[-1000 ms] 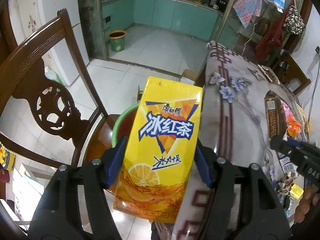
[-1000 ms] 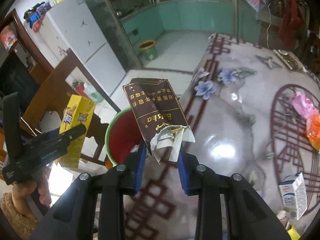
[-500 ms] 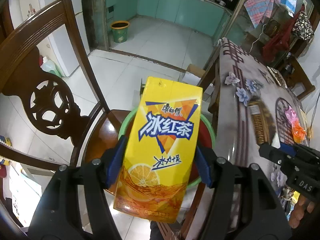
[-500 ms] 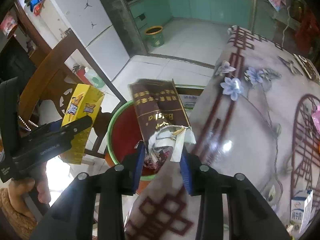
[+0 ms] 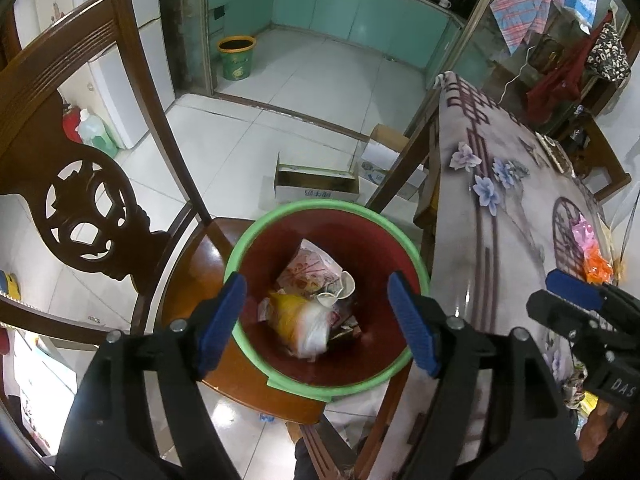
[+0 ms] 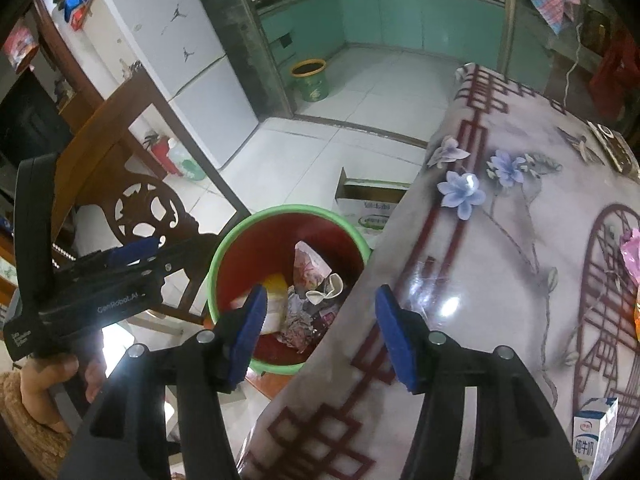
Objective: Collect trash
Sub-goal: 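Carry carton and cigarette pack over the red bucket and open both tools, then grasp the white milk carton with left tool while right tool grasps orange snack bag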
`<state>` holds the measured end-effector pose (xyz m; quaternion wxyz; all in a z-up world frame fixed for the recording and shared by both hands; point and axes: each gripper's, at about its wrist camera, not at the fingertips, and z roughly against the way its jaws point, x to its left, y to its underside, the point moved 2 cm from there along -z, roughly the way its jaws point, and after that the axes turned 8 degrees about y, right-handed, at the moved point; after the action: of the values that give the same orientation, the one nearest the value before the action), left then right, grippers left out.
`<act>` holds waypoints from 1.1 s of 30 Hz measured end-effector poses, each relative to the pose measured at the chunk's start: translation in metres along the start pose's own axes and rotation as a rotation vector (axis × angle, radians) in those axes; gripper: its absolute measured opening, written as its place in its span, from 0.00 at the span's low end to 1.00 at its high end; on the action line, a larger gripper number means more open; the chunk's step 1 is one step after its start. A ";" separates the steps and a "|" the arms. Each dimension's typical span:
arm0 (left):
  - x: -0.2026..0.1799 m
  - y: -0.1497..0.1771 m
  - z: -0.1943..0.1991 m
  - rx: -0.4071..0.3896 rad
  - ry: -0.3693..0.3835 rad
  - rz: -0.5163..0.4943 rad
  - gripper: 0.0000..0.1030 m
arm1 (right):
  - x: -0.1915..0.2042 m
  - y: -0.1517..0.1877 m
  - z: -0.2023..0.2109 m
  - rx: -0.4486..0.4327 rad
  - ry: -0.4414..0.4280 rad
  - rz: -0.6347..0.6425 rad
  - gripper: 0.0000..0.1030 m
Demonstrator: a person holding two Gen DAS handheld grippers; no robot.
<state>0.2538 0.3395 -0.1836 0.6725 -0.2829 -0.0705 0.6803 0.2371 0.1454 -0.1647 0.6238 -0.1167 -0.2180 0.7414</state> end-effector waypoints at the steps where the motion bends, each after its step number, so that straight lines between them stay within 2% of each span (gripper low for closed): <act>1: -0.002 0.000 0.003 -0.004 0.000 -0.004 0.69 | -0.002 0.001 0.004 -0.006 0.001 -0.005 0.55; 10: -0.022 0.008 0.037 -0.076 0.000 -0.039 0.69 | -0.017 0.017 0.033 -0.052 0.010 -0.037 0.56; 21: -0.045 0.035 0.062 -0.106 -0.025 -0.031 0.69 | -0.032 0.045 0.060 -0.074 -0.018 -0.035 0.56; 28: -0.097 0.059 0.062 -0.104 -0.017 -0.034 0.69 | -0.068 0.075 0.084 -0.090 -0.011 -0.016 0.57; 31: -0.134 0.072 0.057 -0.087 -0.005 -0.069 0.69 | -0.104 0.094 0.100 -0.097 0.000 -0.042 0.62; 33: -0.156 0.079 0.052 -0.076 0.011 -0.082 0.69 | -0.127 0.104 0.108 -0.098 0.014 -0.060 0.62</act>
<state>0.1498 0.1990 -0.1328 0.6890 -0.3089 -0.1044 0.6473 0.1225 -0.0105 -0.1317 0.6408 -0.1458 -0.2533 0.7099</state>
